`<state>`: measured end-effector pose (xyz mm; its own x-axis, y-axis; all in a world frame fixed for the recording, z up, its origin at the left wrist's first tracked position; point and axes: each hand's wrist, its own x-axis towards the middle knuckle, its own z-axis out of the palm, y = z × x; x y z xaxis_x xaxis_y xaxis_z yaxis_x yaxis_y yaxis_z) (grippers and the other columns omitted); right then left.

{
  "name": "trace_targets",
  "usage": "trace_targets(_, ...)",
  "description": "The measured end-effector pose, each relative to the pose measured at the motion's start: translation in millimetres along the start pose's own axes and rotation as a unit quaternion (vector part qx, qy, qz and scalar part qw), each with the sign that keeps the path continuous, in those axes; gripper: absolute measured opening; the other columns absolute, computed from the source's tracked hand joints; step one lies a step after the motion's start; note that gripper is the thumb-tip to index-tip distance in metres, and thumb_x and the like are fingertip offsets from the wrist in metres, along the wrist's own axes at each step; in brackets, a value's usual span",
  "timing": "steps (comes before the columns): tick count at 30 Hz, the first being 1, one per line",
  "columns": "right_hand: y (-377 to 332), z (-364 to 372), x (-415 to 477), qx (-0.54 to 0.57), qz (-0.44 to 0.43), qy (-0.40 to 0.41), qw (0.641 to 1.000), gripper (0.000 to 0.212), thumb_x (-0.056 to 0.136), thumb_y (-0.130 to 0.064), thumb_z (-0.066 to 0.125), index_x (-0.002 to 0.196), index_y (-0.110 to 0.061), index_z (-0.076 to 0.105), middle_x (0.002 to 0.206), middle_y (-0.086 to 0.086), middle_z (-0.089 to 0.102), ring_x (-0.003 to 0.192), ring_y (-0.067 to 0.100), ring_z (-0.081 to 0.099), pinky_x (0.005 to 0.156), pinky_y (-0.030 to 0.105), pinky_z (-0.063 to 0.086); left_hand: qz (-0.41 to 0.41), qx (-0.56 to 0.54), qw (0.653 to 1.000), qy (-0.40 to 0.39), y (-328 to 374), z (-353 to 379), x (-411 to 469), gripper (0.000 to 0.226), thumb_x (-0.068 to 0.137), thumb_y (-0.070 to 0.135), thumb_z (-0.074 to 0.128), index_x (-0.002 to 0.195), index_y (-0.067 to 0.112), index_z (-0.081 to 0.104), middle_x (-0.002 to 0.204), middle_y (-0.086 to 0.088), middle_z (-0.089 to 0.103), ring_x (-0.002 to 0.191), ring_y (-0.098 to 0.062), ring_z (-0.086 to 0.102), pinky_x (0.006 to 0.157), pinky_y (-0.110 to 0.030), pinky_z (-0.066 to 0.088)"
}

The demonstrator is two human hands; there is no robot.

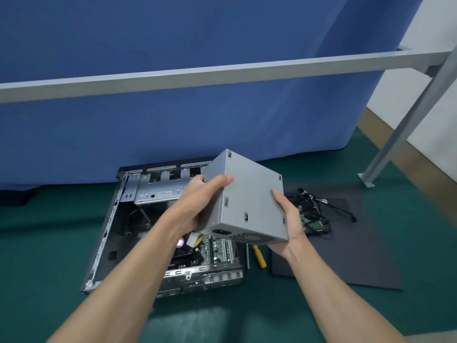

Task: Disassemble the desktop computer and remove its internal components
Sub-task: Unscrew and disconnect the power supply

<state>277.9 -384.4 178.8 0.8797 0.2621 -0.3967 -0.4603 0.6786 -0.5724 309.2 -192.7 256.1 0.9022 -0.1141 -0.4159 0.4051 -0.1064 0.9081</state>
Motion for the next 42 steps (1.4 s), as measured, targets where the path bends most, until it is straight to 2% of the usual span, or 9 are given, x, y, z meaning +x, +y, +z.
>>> trace_targets(4,-26,-30,-2,-0.18,-0.064,0.125,0.974,0.037,0.083,-0.047,0.067,0.105,-0.017,0.073,0.11,0.005,0.071,0.103,0.026,0.066,0.093,0.047,0.05,0.093,0.158,0.976,0.114,-5,58,0,0.078,0.039,0.063,0.073,0.102,0.029,0.044,0.093,0.014,0.061,0.076,-0.004,0.063,0.056,-0.025,0.046)
trace_targets(7,-50,-51,-6,-0.273,-0.084,0.226,0.931,0.031,0.089,-0.05,0.059,0.103,-0.023,0.067,0.107,0.002,0.07,0.096,0.021,0.066,0.087,0.043,0.051,0.226,0.381,0.888,0.12,-21,94,-2,0.086,0.041,0.066,0.07,0.111,0.033,0.031,0.093,0.017,0.054,0.077,-0.011,0.054,0.06,-0.028,0.041)
trace_targets(13,-88,-104,-32,-0.149,0.132,0.216,0.956,0.085,0.057,-0.078,0.069,0.107,-0.009,0.063,0.102,0.014,0.065,0.078,0.03,0.071,0.067,0.047,0.057,0.415,0.614,0.67,-0.038,-45,144,-6,0.108,0.043,0.064,0.074,0.129,0.01,0.035,0.129,-0.007,0.055,0.093,-0.028,0.064,0.073,-0.031,0.048)
trace_targets(16,-86,-133,-53,-0.151,0.173,0.217,0.949,0.064,0.052,-0.068,0.079,0.082,-0.013,0.073,0.084,0.011,0.068,0.082,0.029,0.068,0.087,0.046,0.053,0.5,0.65,0.556,-0.133,-55,166,-5,0.113,0.04,0.064,0.078,0.128,0.002,0.045,0.134,-0.017,0.053,0.103,-0.032,0.062,0.088,-0.037,0.051)
trace_targets(21,-57,-170,-86,-0.059,0.124,0.292,0.947,0.028,0.07,-0.042,0.07,0.072,-0.015,0.076,0.072,0.006,0.07,0.061,0.025,0.067,0.063,0.033,0.056,0.524,0.658,0.469,-0.269,-73,192,12,0.107,0.046,0.051,0.078,0.134,0.007,0.035,0.144,-0.011,0.04,0.11,-0.034,0.05,0.093,-0.043,0.042)
trace_targets(26,-30,-182,-99,0.051,0.007,0.329,0.943,0.015,0.073,-0.027,0.067,0.07,-0.014,0.076,0.077,0.009,0.071,0.059,0.023,0.065,0.059,0.035,0.056,0.499,0.658,0.474,-0.306,-106,193,29,0.089,0.067,0.034,0.074,0.141,0.014,0.03,0.151,-0.008,0.032,0.128,-0.033,0.041,0.109,-0.042,0.034)
trace_targets(30,-10,-190,-103,0.059,-0.084,0.428,0.898,0.051,0.06,-0.021,0.078,0.107,-0.015,0.059,0.1,0.013,0.069,0.084,0.031,0.066,0.077,0.053,0.053,0.408,0.604,0.613,-0.305,-123,196,32,0.111,0.064,0.046,0.084,0.147,0.017,0.016,0.153,-0.007,0.017,0.13,-0.029,0.041,0.095,-0.043,0.05)
trace_targets(35,1,-188,-92,0.081,-0.144,0.468,0.868,0.053,0.063,-0.011,0.079,0.104,-0.019,0.046,0.09,0.004,0.066,0.072,0.019,0.067,0.061,0.037,0.054,0.363,0.667,0.587,-0.281,-137,210,32,0.127,0.068,0.09,0.04,0.154,0.005,0.001,0.162,-0.008,0.002,0.149,-0.023,-0.006,0.12,-0.04,-0.01)
trace_targets(42,-1,-175,-50,0.113,-0.134,0.451,0.875,0.05,0.068,0.001,0.072,0.104,-0.018,0.044,0.103,0.011,0.065,0.087,0.026,0.065,0.07,0.038,0.053,0.274,0.679,0.643,-0.224,-147,197,47,0.096,0.091,0.056,0.053,0.153,0.012,-0.006,0.162,-0.001,-0.01,0.146,-0.039,-0.011,0.12,-0.045,0.005)
